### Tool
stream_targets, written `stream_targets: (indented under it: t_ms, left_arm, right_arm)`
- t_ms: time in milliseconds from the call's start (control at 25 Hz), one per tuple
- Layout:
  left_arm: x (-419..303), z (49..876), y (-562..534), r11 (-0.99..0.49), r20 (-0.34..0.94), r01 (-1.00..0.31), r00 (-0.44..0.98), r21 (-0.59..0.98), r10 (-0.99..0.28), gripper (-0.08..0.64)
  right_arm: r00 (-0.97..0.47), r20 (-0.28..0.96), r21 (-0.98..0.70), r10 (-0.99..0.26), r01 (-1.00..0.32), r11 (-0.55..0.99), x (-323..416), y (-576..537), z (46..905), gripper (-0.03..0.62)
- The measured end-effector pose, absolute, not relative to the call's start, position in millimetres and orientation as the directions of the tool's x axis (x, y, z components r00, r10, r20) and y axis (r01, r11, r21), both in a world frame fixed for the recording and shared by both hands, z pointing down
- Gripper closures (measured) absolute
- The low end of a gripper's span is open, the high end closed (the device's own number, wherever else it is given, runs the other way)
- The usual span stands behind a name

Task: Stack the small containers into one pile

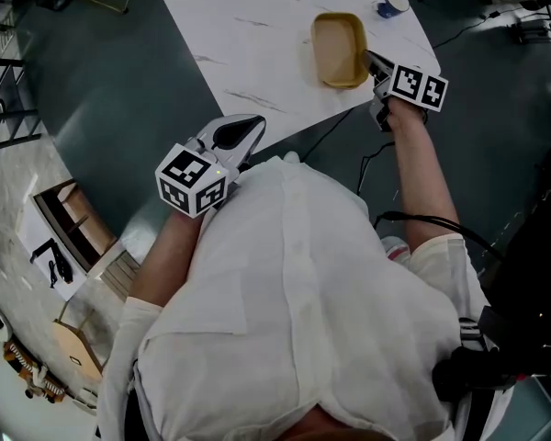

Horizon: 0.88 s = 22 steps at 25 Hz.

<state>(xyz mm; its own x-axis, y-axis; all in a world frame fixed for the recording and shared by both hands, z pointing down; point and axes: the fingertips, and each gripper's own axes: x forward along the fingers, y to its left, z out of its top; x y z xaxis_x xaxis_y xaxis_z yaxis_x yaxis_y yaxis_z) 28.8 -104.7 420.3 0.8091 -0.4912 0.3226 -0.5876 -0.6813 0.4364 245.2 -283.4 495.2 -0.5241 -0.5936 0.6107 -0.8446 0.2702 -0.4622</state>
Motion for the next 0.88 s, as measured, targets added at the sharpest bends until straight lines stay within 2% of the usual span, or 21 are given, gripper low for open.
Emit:
stream_targets:
  t_ms: [880]
  left_arm:
    - [22.2, 426.2, -99.3, -0.654, 0.349, -0.627, 0.779, 0.425, -0.520, 0.552]
  right_arm:
    - [-0.440, 0.677, -0.479, -0.590, -0.872, 0.100, 274.0, -285.0, 547.6, 0.575]
